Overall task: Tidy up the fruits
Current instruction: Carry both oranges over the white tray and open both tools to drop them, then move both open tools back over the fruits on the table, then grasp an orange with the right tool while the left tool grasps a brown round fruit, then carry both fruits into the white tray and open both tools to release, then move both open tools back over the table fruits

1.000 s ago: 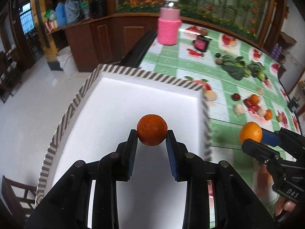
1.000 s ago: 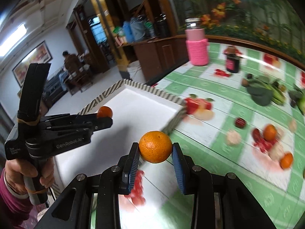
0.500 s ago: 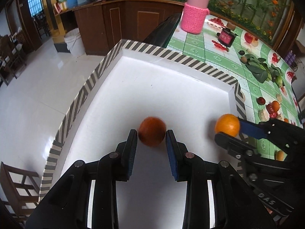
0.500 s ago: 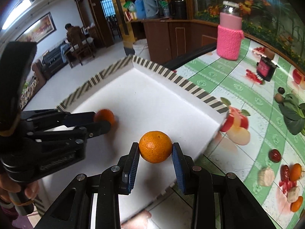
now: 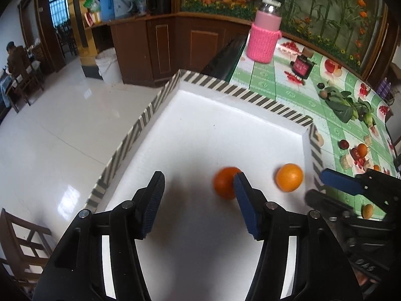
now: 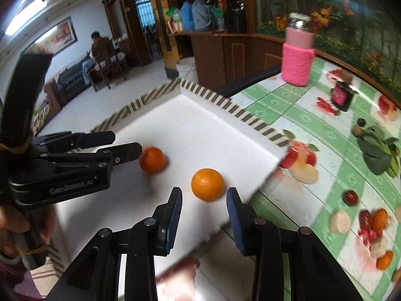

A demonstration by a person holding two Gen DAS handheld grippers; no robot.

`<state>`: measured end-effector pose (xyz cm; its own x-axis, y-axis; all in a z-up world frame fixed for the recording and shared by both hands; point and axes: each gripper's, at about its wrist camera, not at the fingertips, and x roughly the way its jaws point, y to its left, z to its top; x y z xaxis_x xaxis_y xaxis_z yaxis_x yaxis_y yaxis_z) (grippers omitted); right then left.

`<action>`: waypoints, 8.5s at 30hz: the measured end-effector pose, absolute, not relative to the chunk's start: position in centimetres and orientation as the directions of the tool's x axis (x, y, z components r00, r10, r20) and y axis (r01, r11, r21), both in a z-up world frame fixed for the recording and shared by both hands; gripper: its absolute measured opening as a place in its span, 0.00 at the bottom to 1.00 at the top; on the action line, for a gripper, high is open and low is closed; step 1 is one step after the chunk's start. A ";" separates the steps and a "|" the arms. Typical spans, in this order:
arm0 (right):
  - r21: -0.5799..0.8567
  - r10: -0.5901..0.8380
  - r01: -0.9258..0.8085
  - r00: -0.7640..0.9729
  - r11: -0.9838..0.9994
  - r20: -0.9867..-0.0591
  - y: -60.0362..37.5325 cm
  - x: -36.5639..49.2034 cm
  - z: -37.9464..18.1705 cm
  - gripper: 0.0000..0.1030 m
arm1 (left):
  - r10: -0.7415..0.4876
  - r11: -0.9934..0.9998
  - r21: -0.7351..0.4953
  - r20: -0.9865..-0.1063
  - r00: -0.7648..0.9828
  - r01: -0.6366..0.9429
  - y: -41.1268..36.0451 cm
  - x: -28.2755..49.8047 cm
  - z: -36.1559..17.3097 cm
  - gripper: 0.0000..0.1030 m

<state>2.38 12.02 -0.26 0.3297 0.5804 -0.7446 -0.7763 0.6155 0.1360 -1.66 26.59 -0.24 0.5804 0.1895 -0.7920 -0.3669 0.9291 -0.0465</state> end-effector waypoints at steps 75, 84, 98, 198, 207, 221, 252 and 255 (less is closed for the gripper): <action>0.152 0.380 -0.413 0.551 0.898 -0.743 -15.4 5.2 -2.8 0.35 | -0.126 0.990 -0.071 -0.813 0.569 0.118 -1.2 2.4 -4.2 0.56; 0.133 0.406 -0.494 0.500 0.859 -0.765 -13.1 9.5 -3.6 0.35 | -0.125 0.991 -0.076 -0.819 0.560 0.110 -1.0 3.2 -4.5 0.56; 0.160 0.433 -0.505 0.488 0.848 -0.758 -12.5 11.4 -4.5 0.29 | -0.149 0.986 -0.075 -0.804 0.576 0.150 -1.3 3.6 -4.6 0.35; 0.191 0.611 -0.834 0.205 0.518 -0.764 15.0 -2.8 -2.5 0.36 | 0.221 0.929 -0.020 -0.772 0.597 -0.370 26.1 -4.3 -1.2 0.67; 0.234 0.656 -0.805 0.235 0.545 -0.718 10.9 -3.2 -0.8 0.36 | 0.251 0.924 -0.008 -0.741 0.624 -0.382 25.2 -5.0 -0.1 0.68; 0.230 0.631 -0.711 0.369 0.664 -0.683 3.1 -2.9 0.6 0.36 | 0.207 0.963 0.012 -0.673 0.710 -0.269 17.6 -5.1 2.0 0.68; 0.216 0.362 -0.306 0.579 0.927 -0.731 -19.7 3.1 -2.4 0.37 | -0.023 0.997 -0.061 -0.772 0.635 -0.038 4.8 3.6 -1.1 0.68; 0.208 0.332 -0.268 0.594 0.941 -0.733 -20.9 4.5 -2.3 0.37 | -0.020 0.997 -0.060 -0.776 0.630 -0.042 4.7 4.4 -1.4 0.68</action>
<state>4.49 -20.86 -2.35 0.5937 0.3315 -0.7332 -0.2684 0.9406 0.2080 4.36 4.72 -1.38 0.6302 -0.0201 -0.7761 -0.0423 0.9973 -0.0602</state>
